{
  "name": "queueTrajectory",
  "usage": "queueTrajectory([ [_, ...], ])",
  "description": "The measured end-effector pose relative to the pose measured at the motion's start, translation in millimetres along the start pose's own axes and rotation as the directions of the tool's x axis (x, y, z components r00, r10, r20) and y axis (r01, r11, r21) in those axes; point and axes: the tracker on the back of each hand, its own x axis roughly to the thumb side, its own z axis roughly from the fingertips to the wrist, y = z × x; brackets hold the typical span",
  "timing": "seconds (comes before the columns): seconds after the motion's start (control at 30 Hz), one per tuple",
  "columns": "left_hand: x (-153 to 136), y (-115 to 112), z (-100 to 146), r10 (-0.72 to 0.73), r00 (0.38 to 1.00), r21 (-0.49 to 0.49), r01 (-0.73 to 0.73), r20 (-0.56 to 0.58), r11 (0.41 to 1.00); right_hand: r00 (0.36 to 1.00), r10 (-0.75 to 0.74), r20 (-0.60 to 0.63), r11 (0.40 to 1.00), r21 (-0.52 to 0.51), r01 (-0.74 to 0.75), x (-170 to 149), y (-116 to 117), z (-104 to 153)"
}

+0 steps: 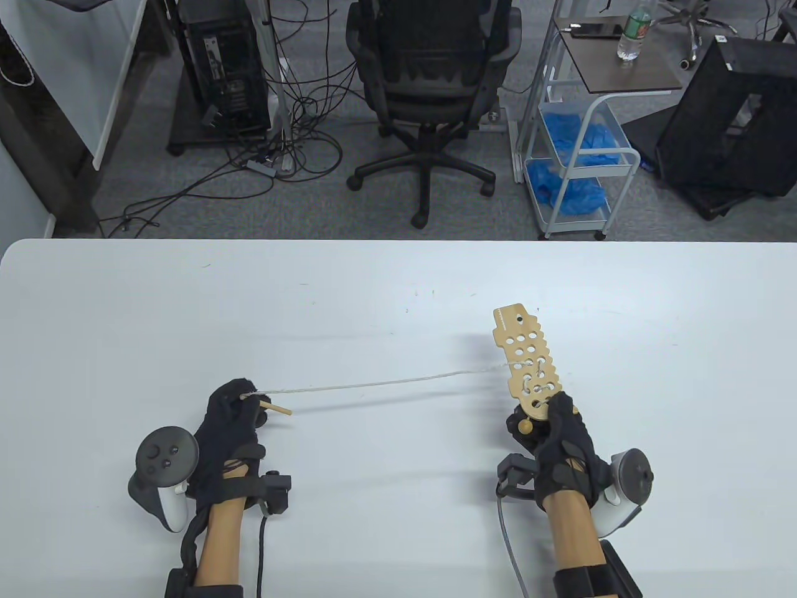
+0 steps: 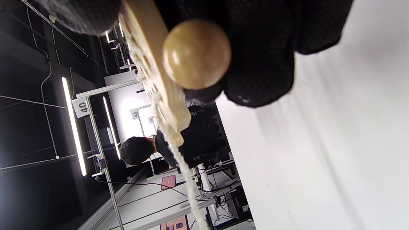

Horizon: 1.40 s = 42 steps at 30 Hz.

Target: Remove rope from all holes on crocodile lacing toy

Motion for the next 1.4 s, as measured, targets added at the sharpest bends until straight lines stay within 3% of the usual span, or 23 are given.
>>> queueTrajectory([
  [0.43, 28, -31, 12, -0.088, 0.982, -0.078, 0.103, 0.169, 0.992, 0.978, 0.182, 0.105, 0.976, 0.1, -0.192, -6, 29, 15],
  [0.77, 49, -49, 26, -0.132, 0.944, -0.11, 0.171, 0.302, 0.979, 0.963, 0.233, 0.137, 0.934, 0.245, -0.26, -17, 59, 39],
  [1.4, 68, -69, 43, -0.118, 0.9, -0.171, 0.205, 0.419, 0.964, 0.909, 0.345, 0.233, 0.836, 0.365, -0.411, -28, 83, 55],
])
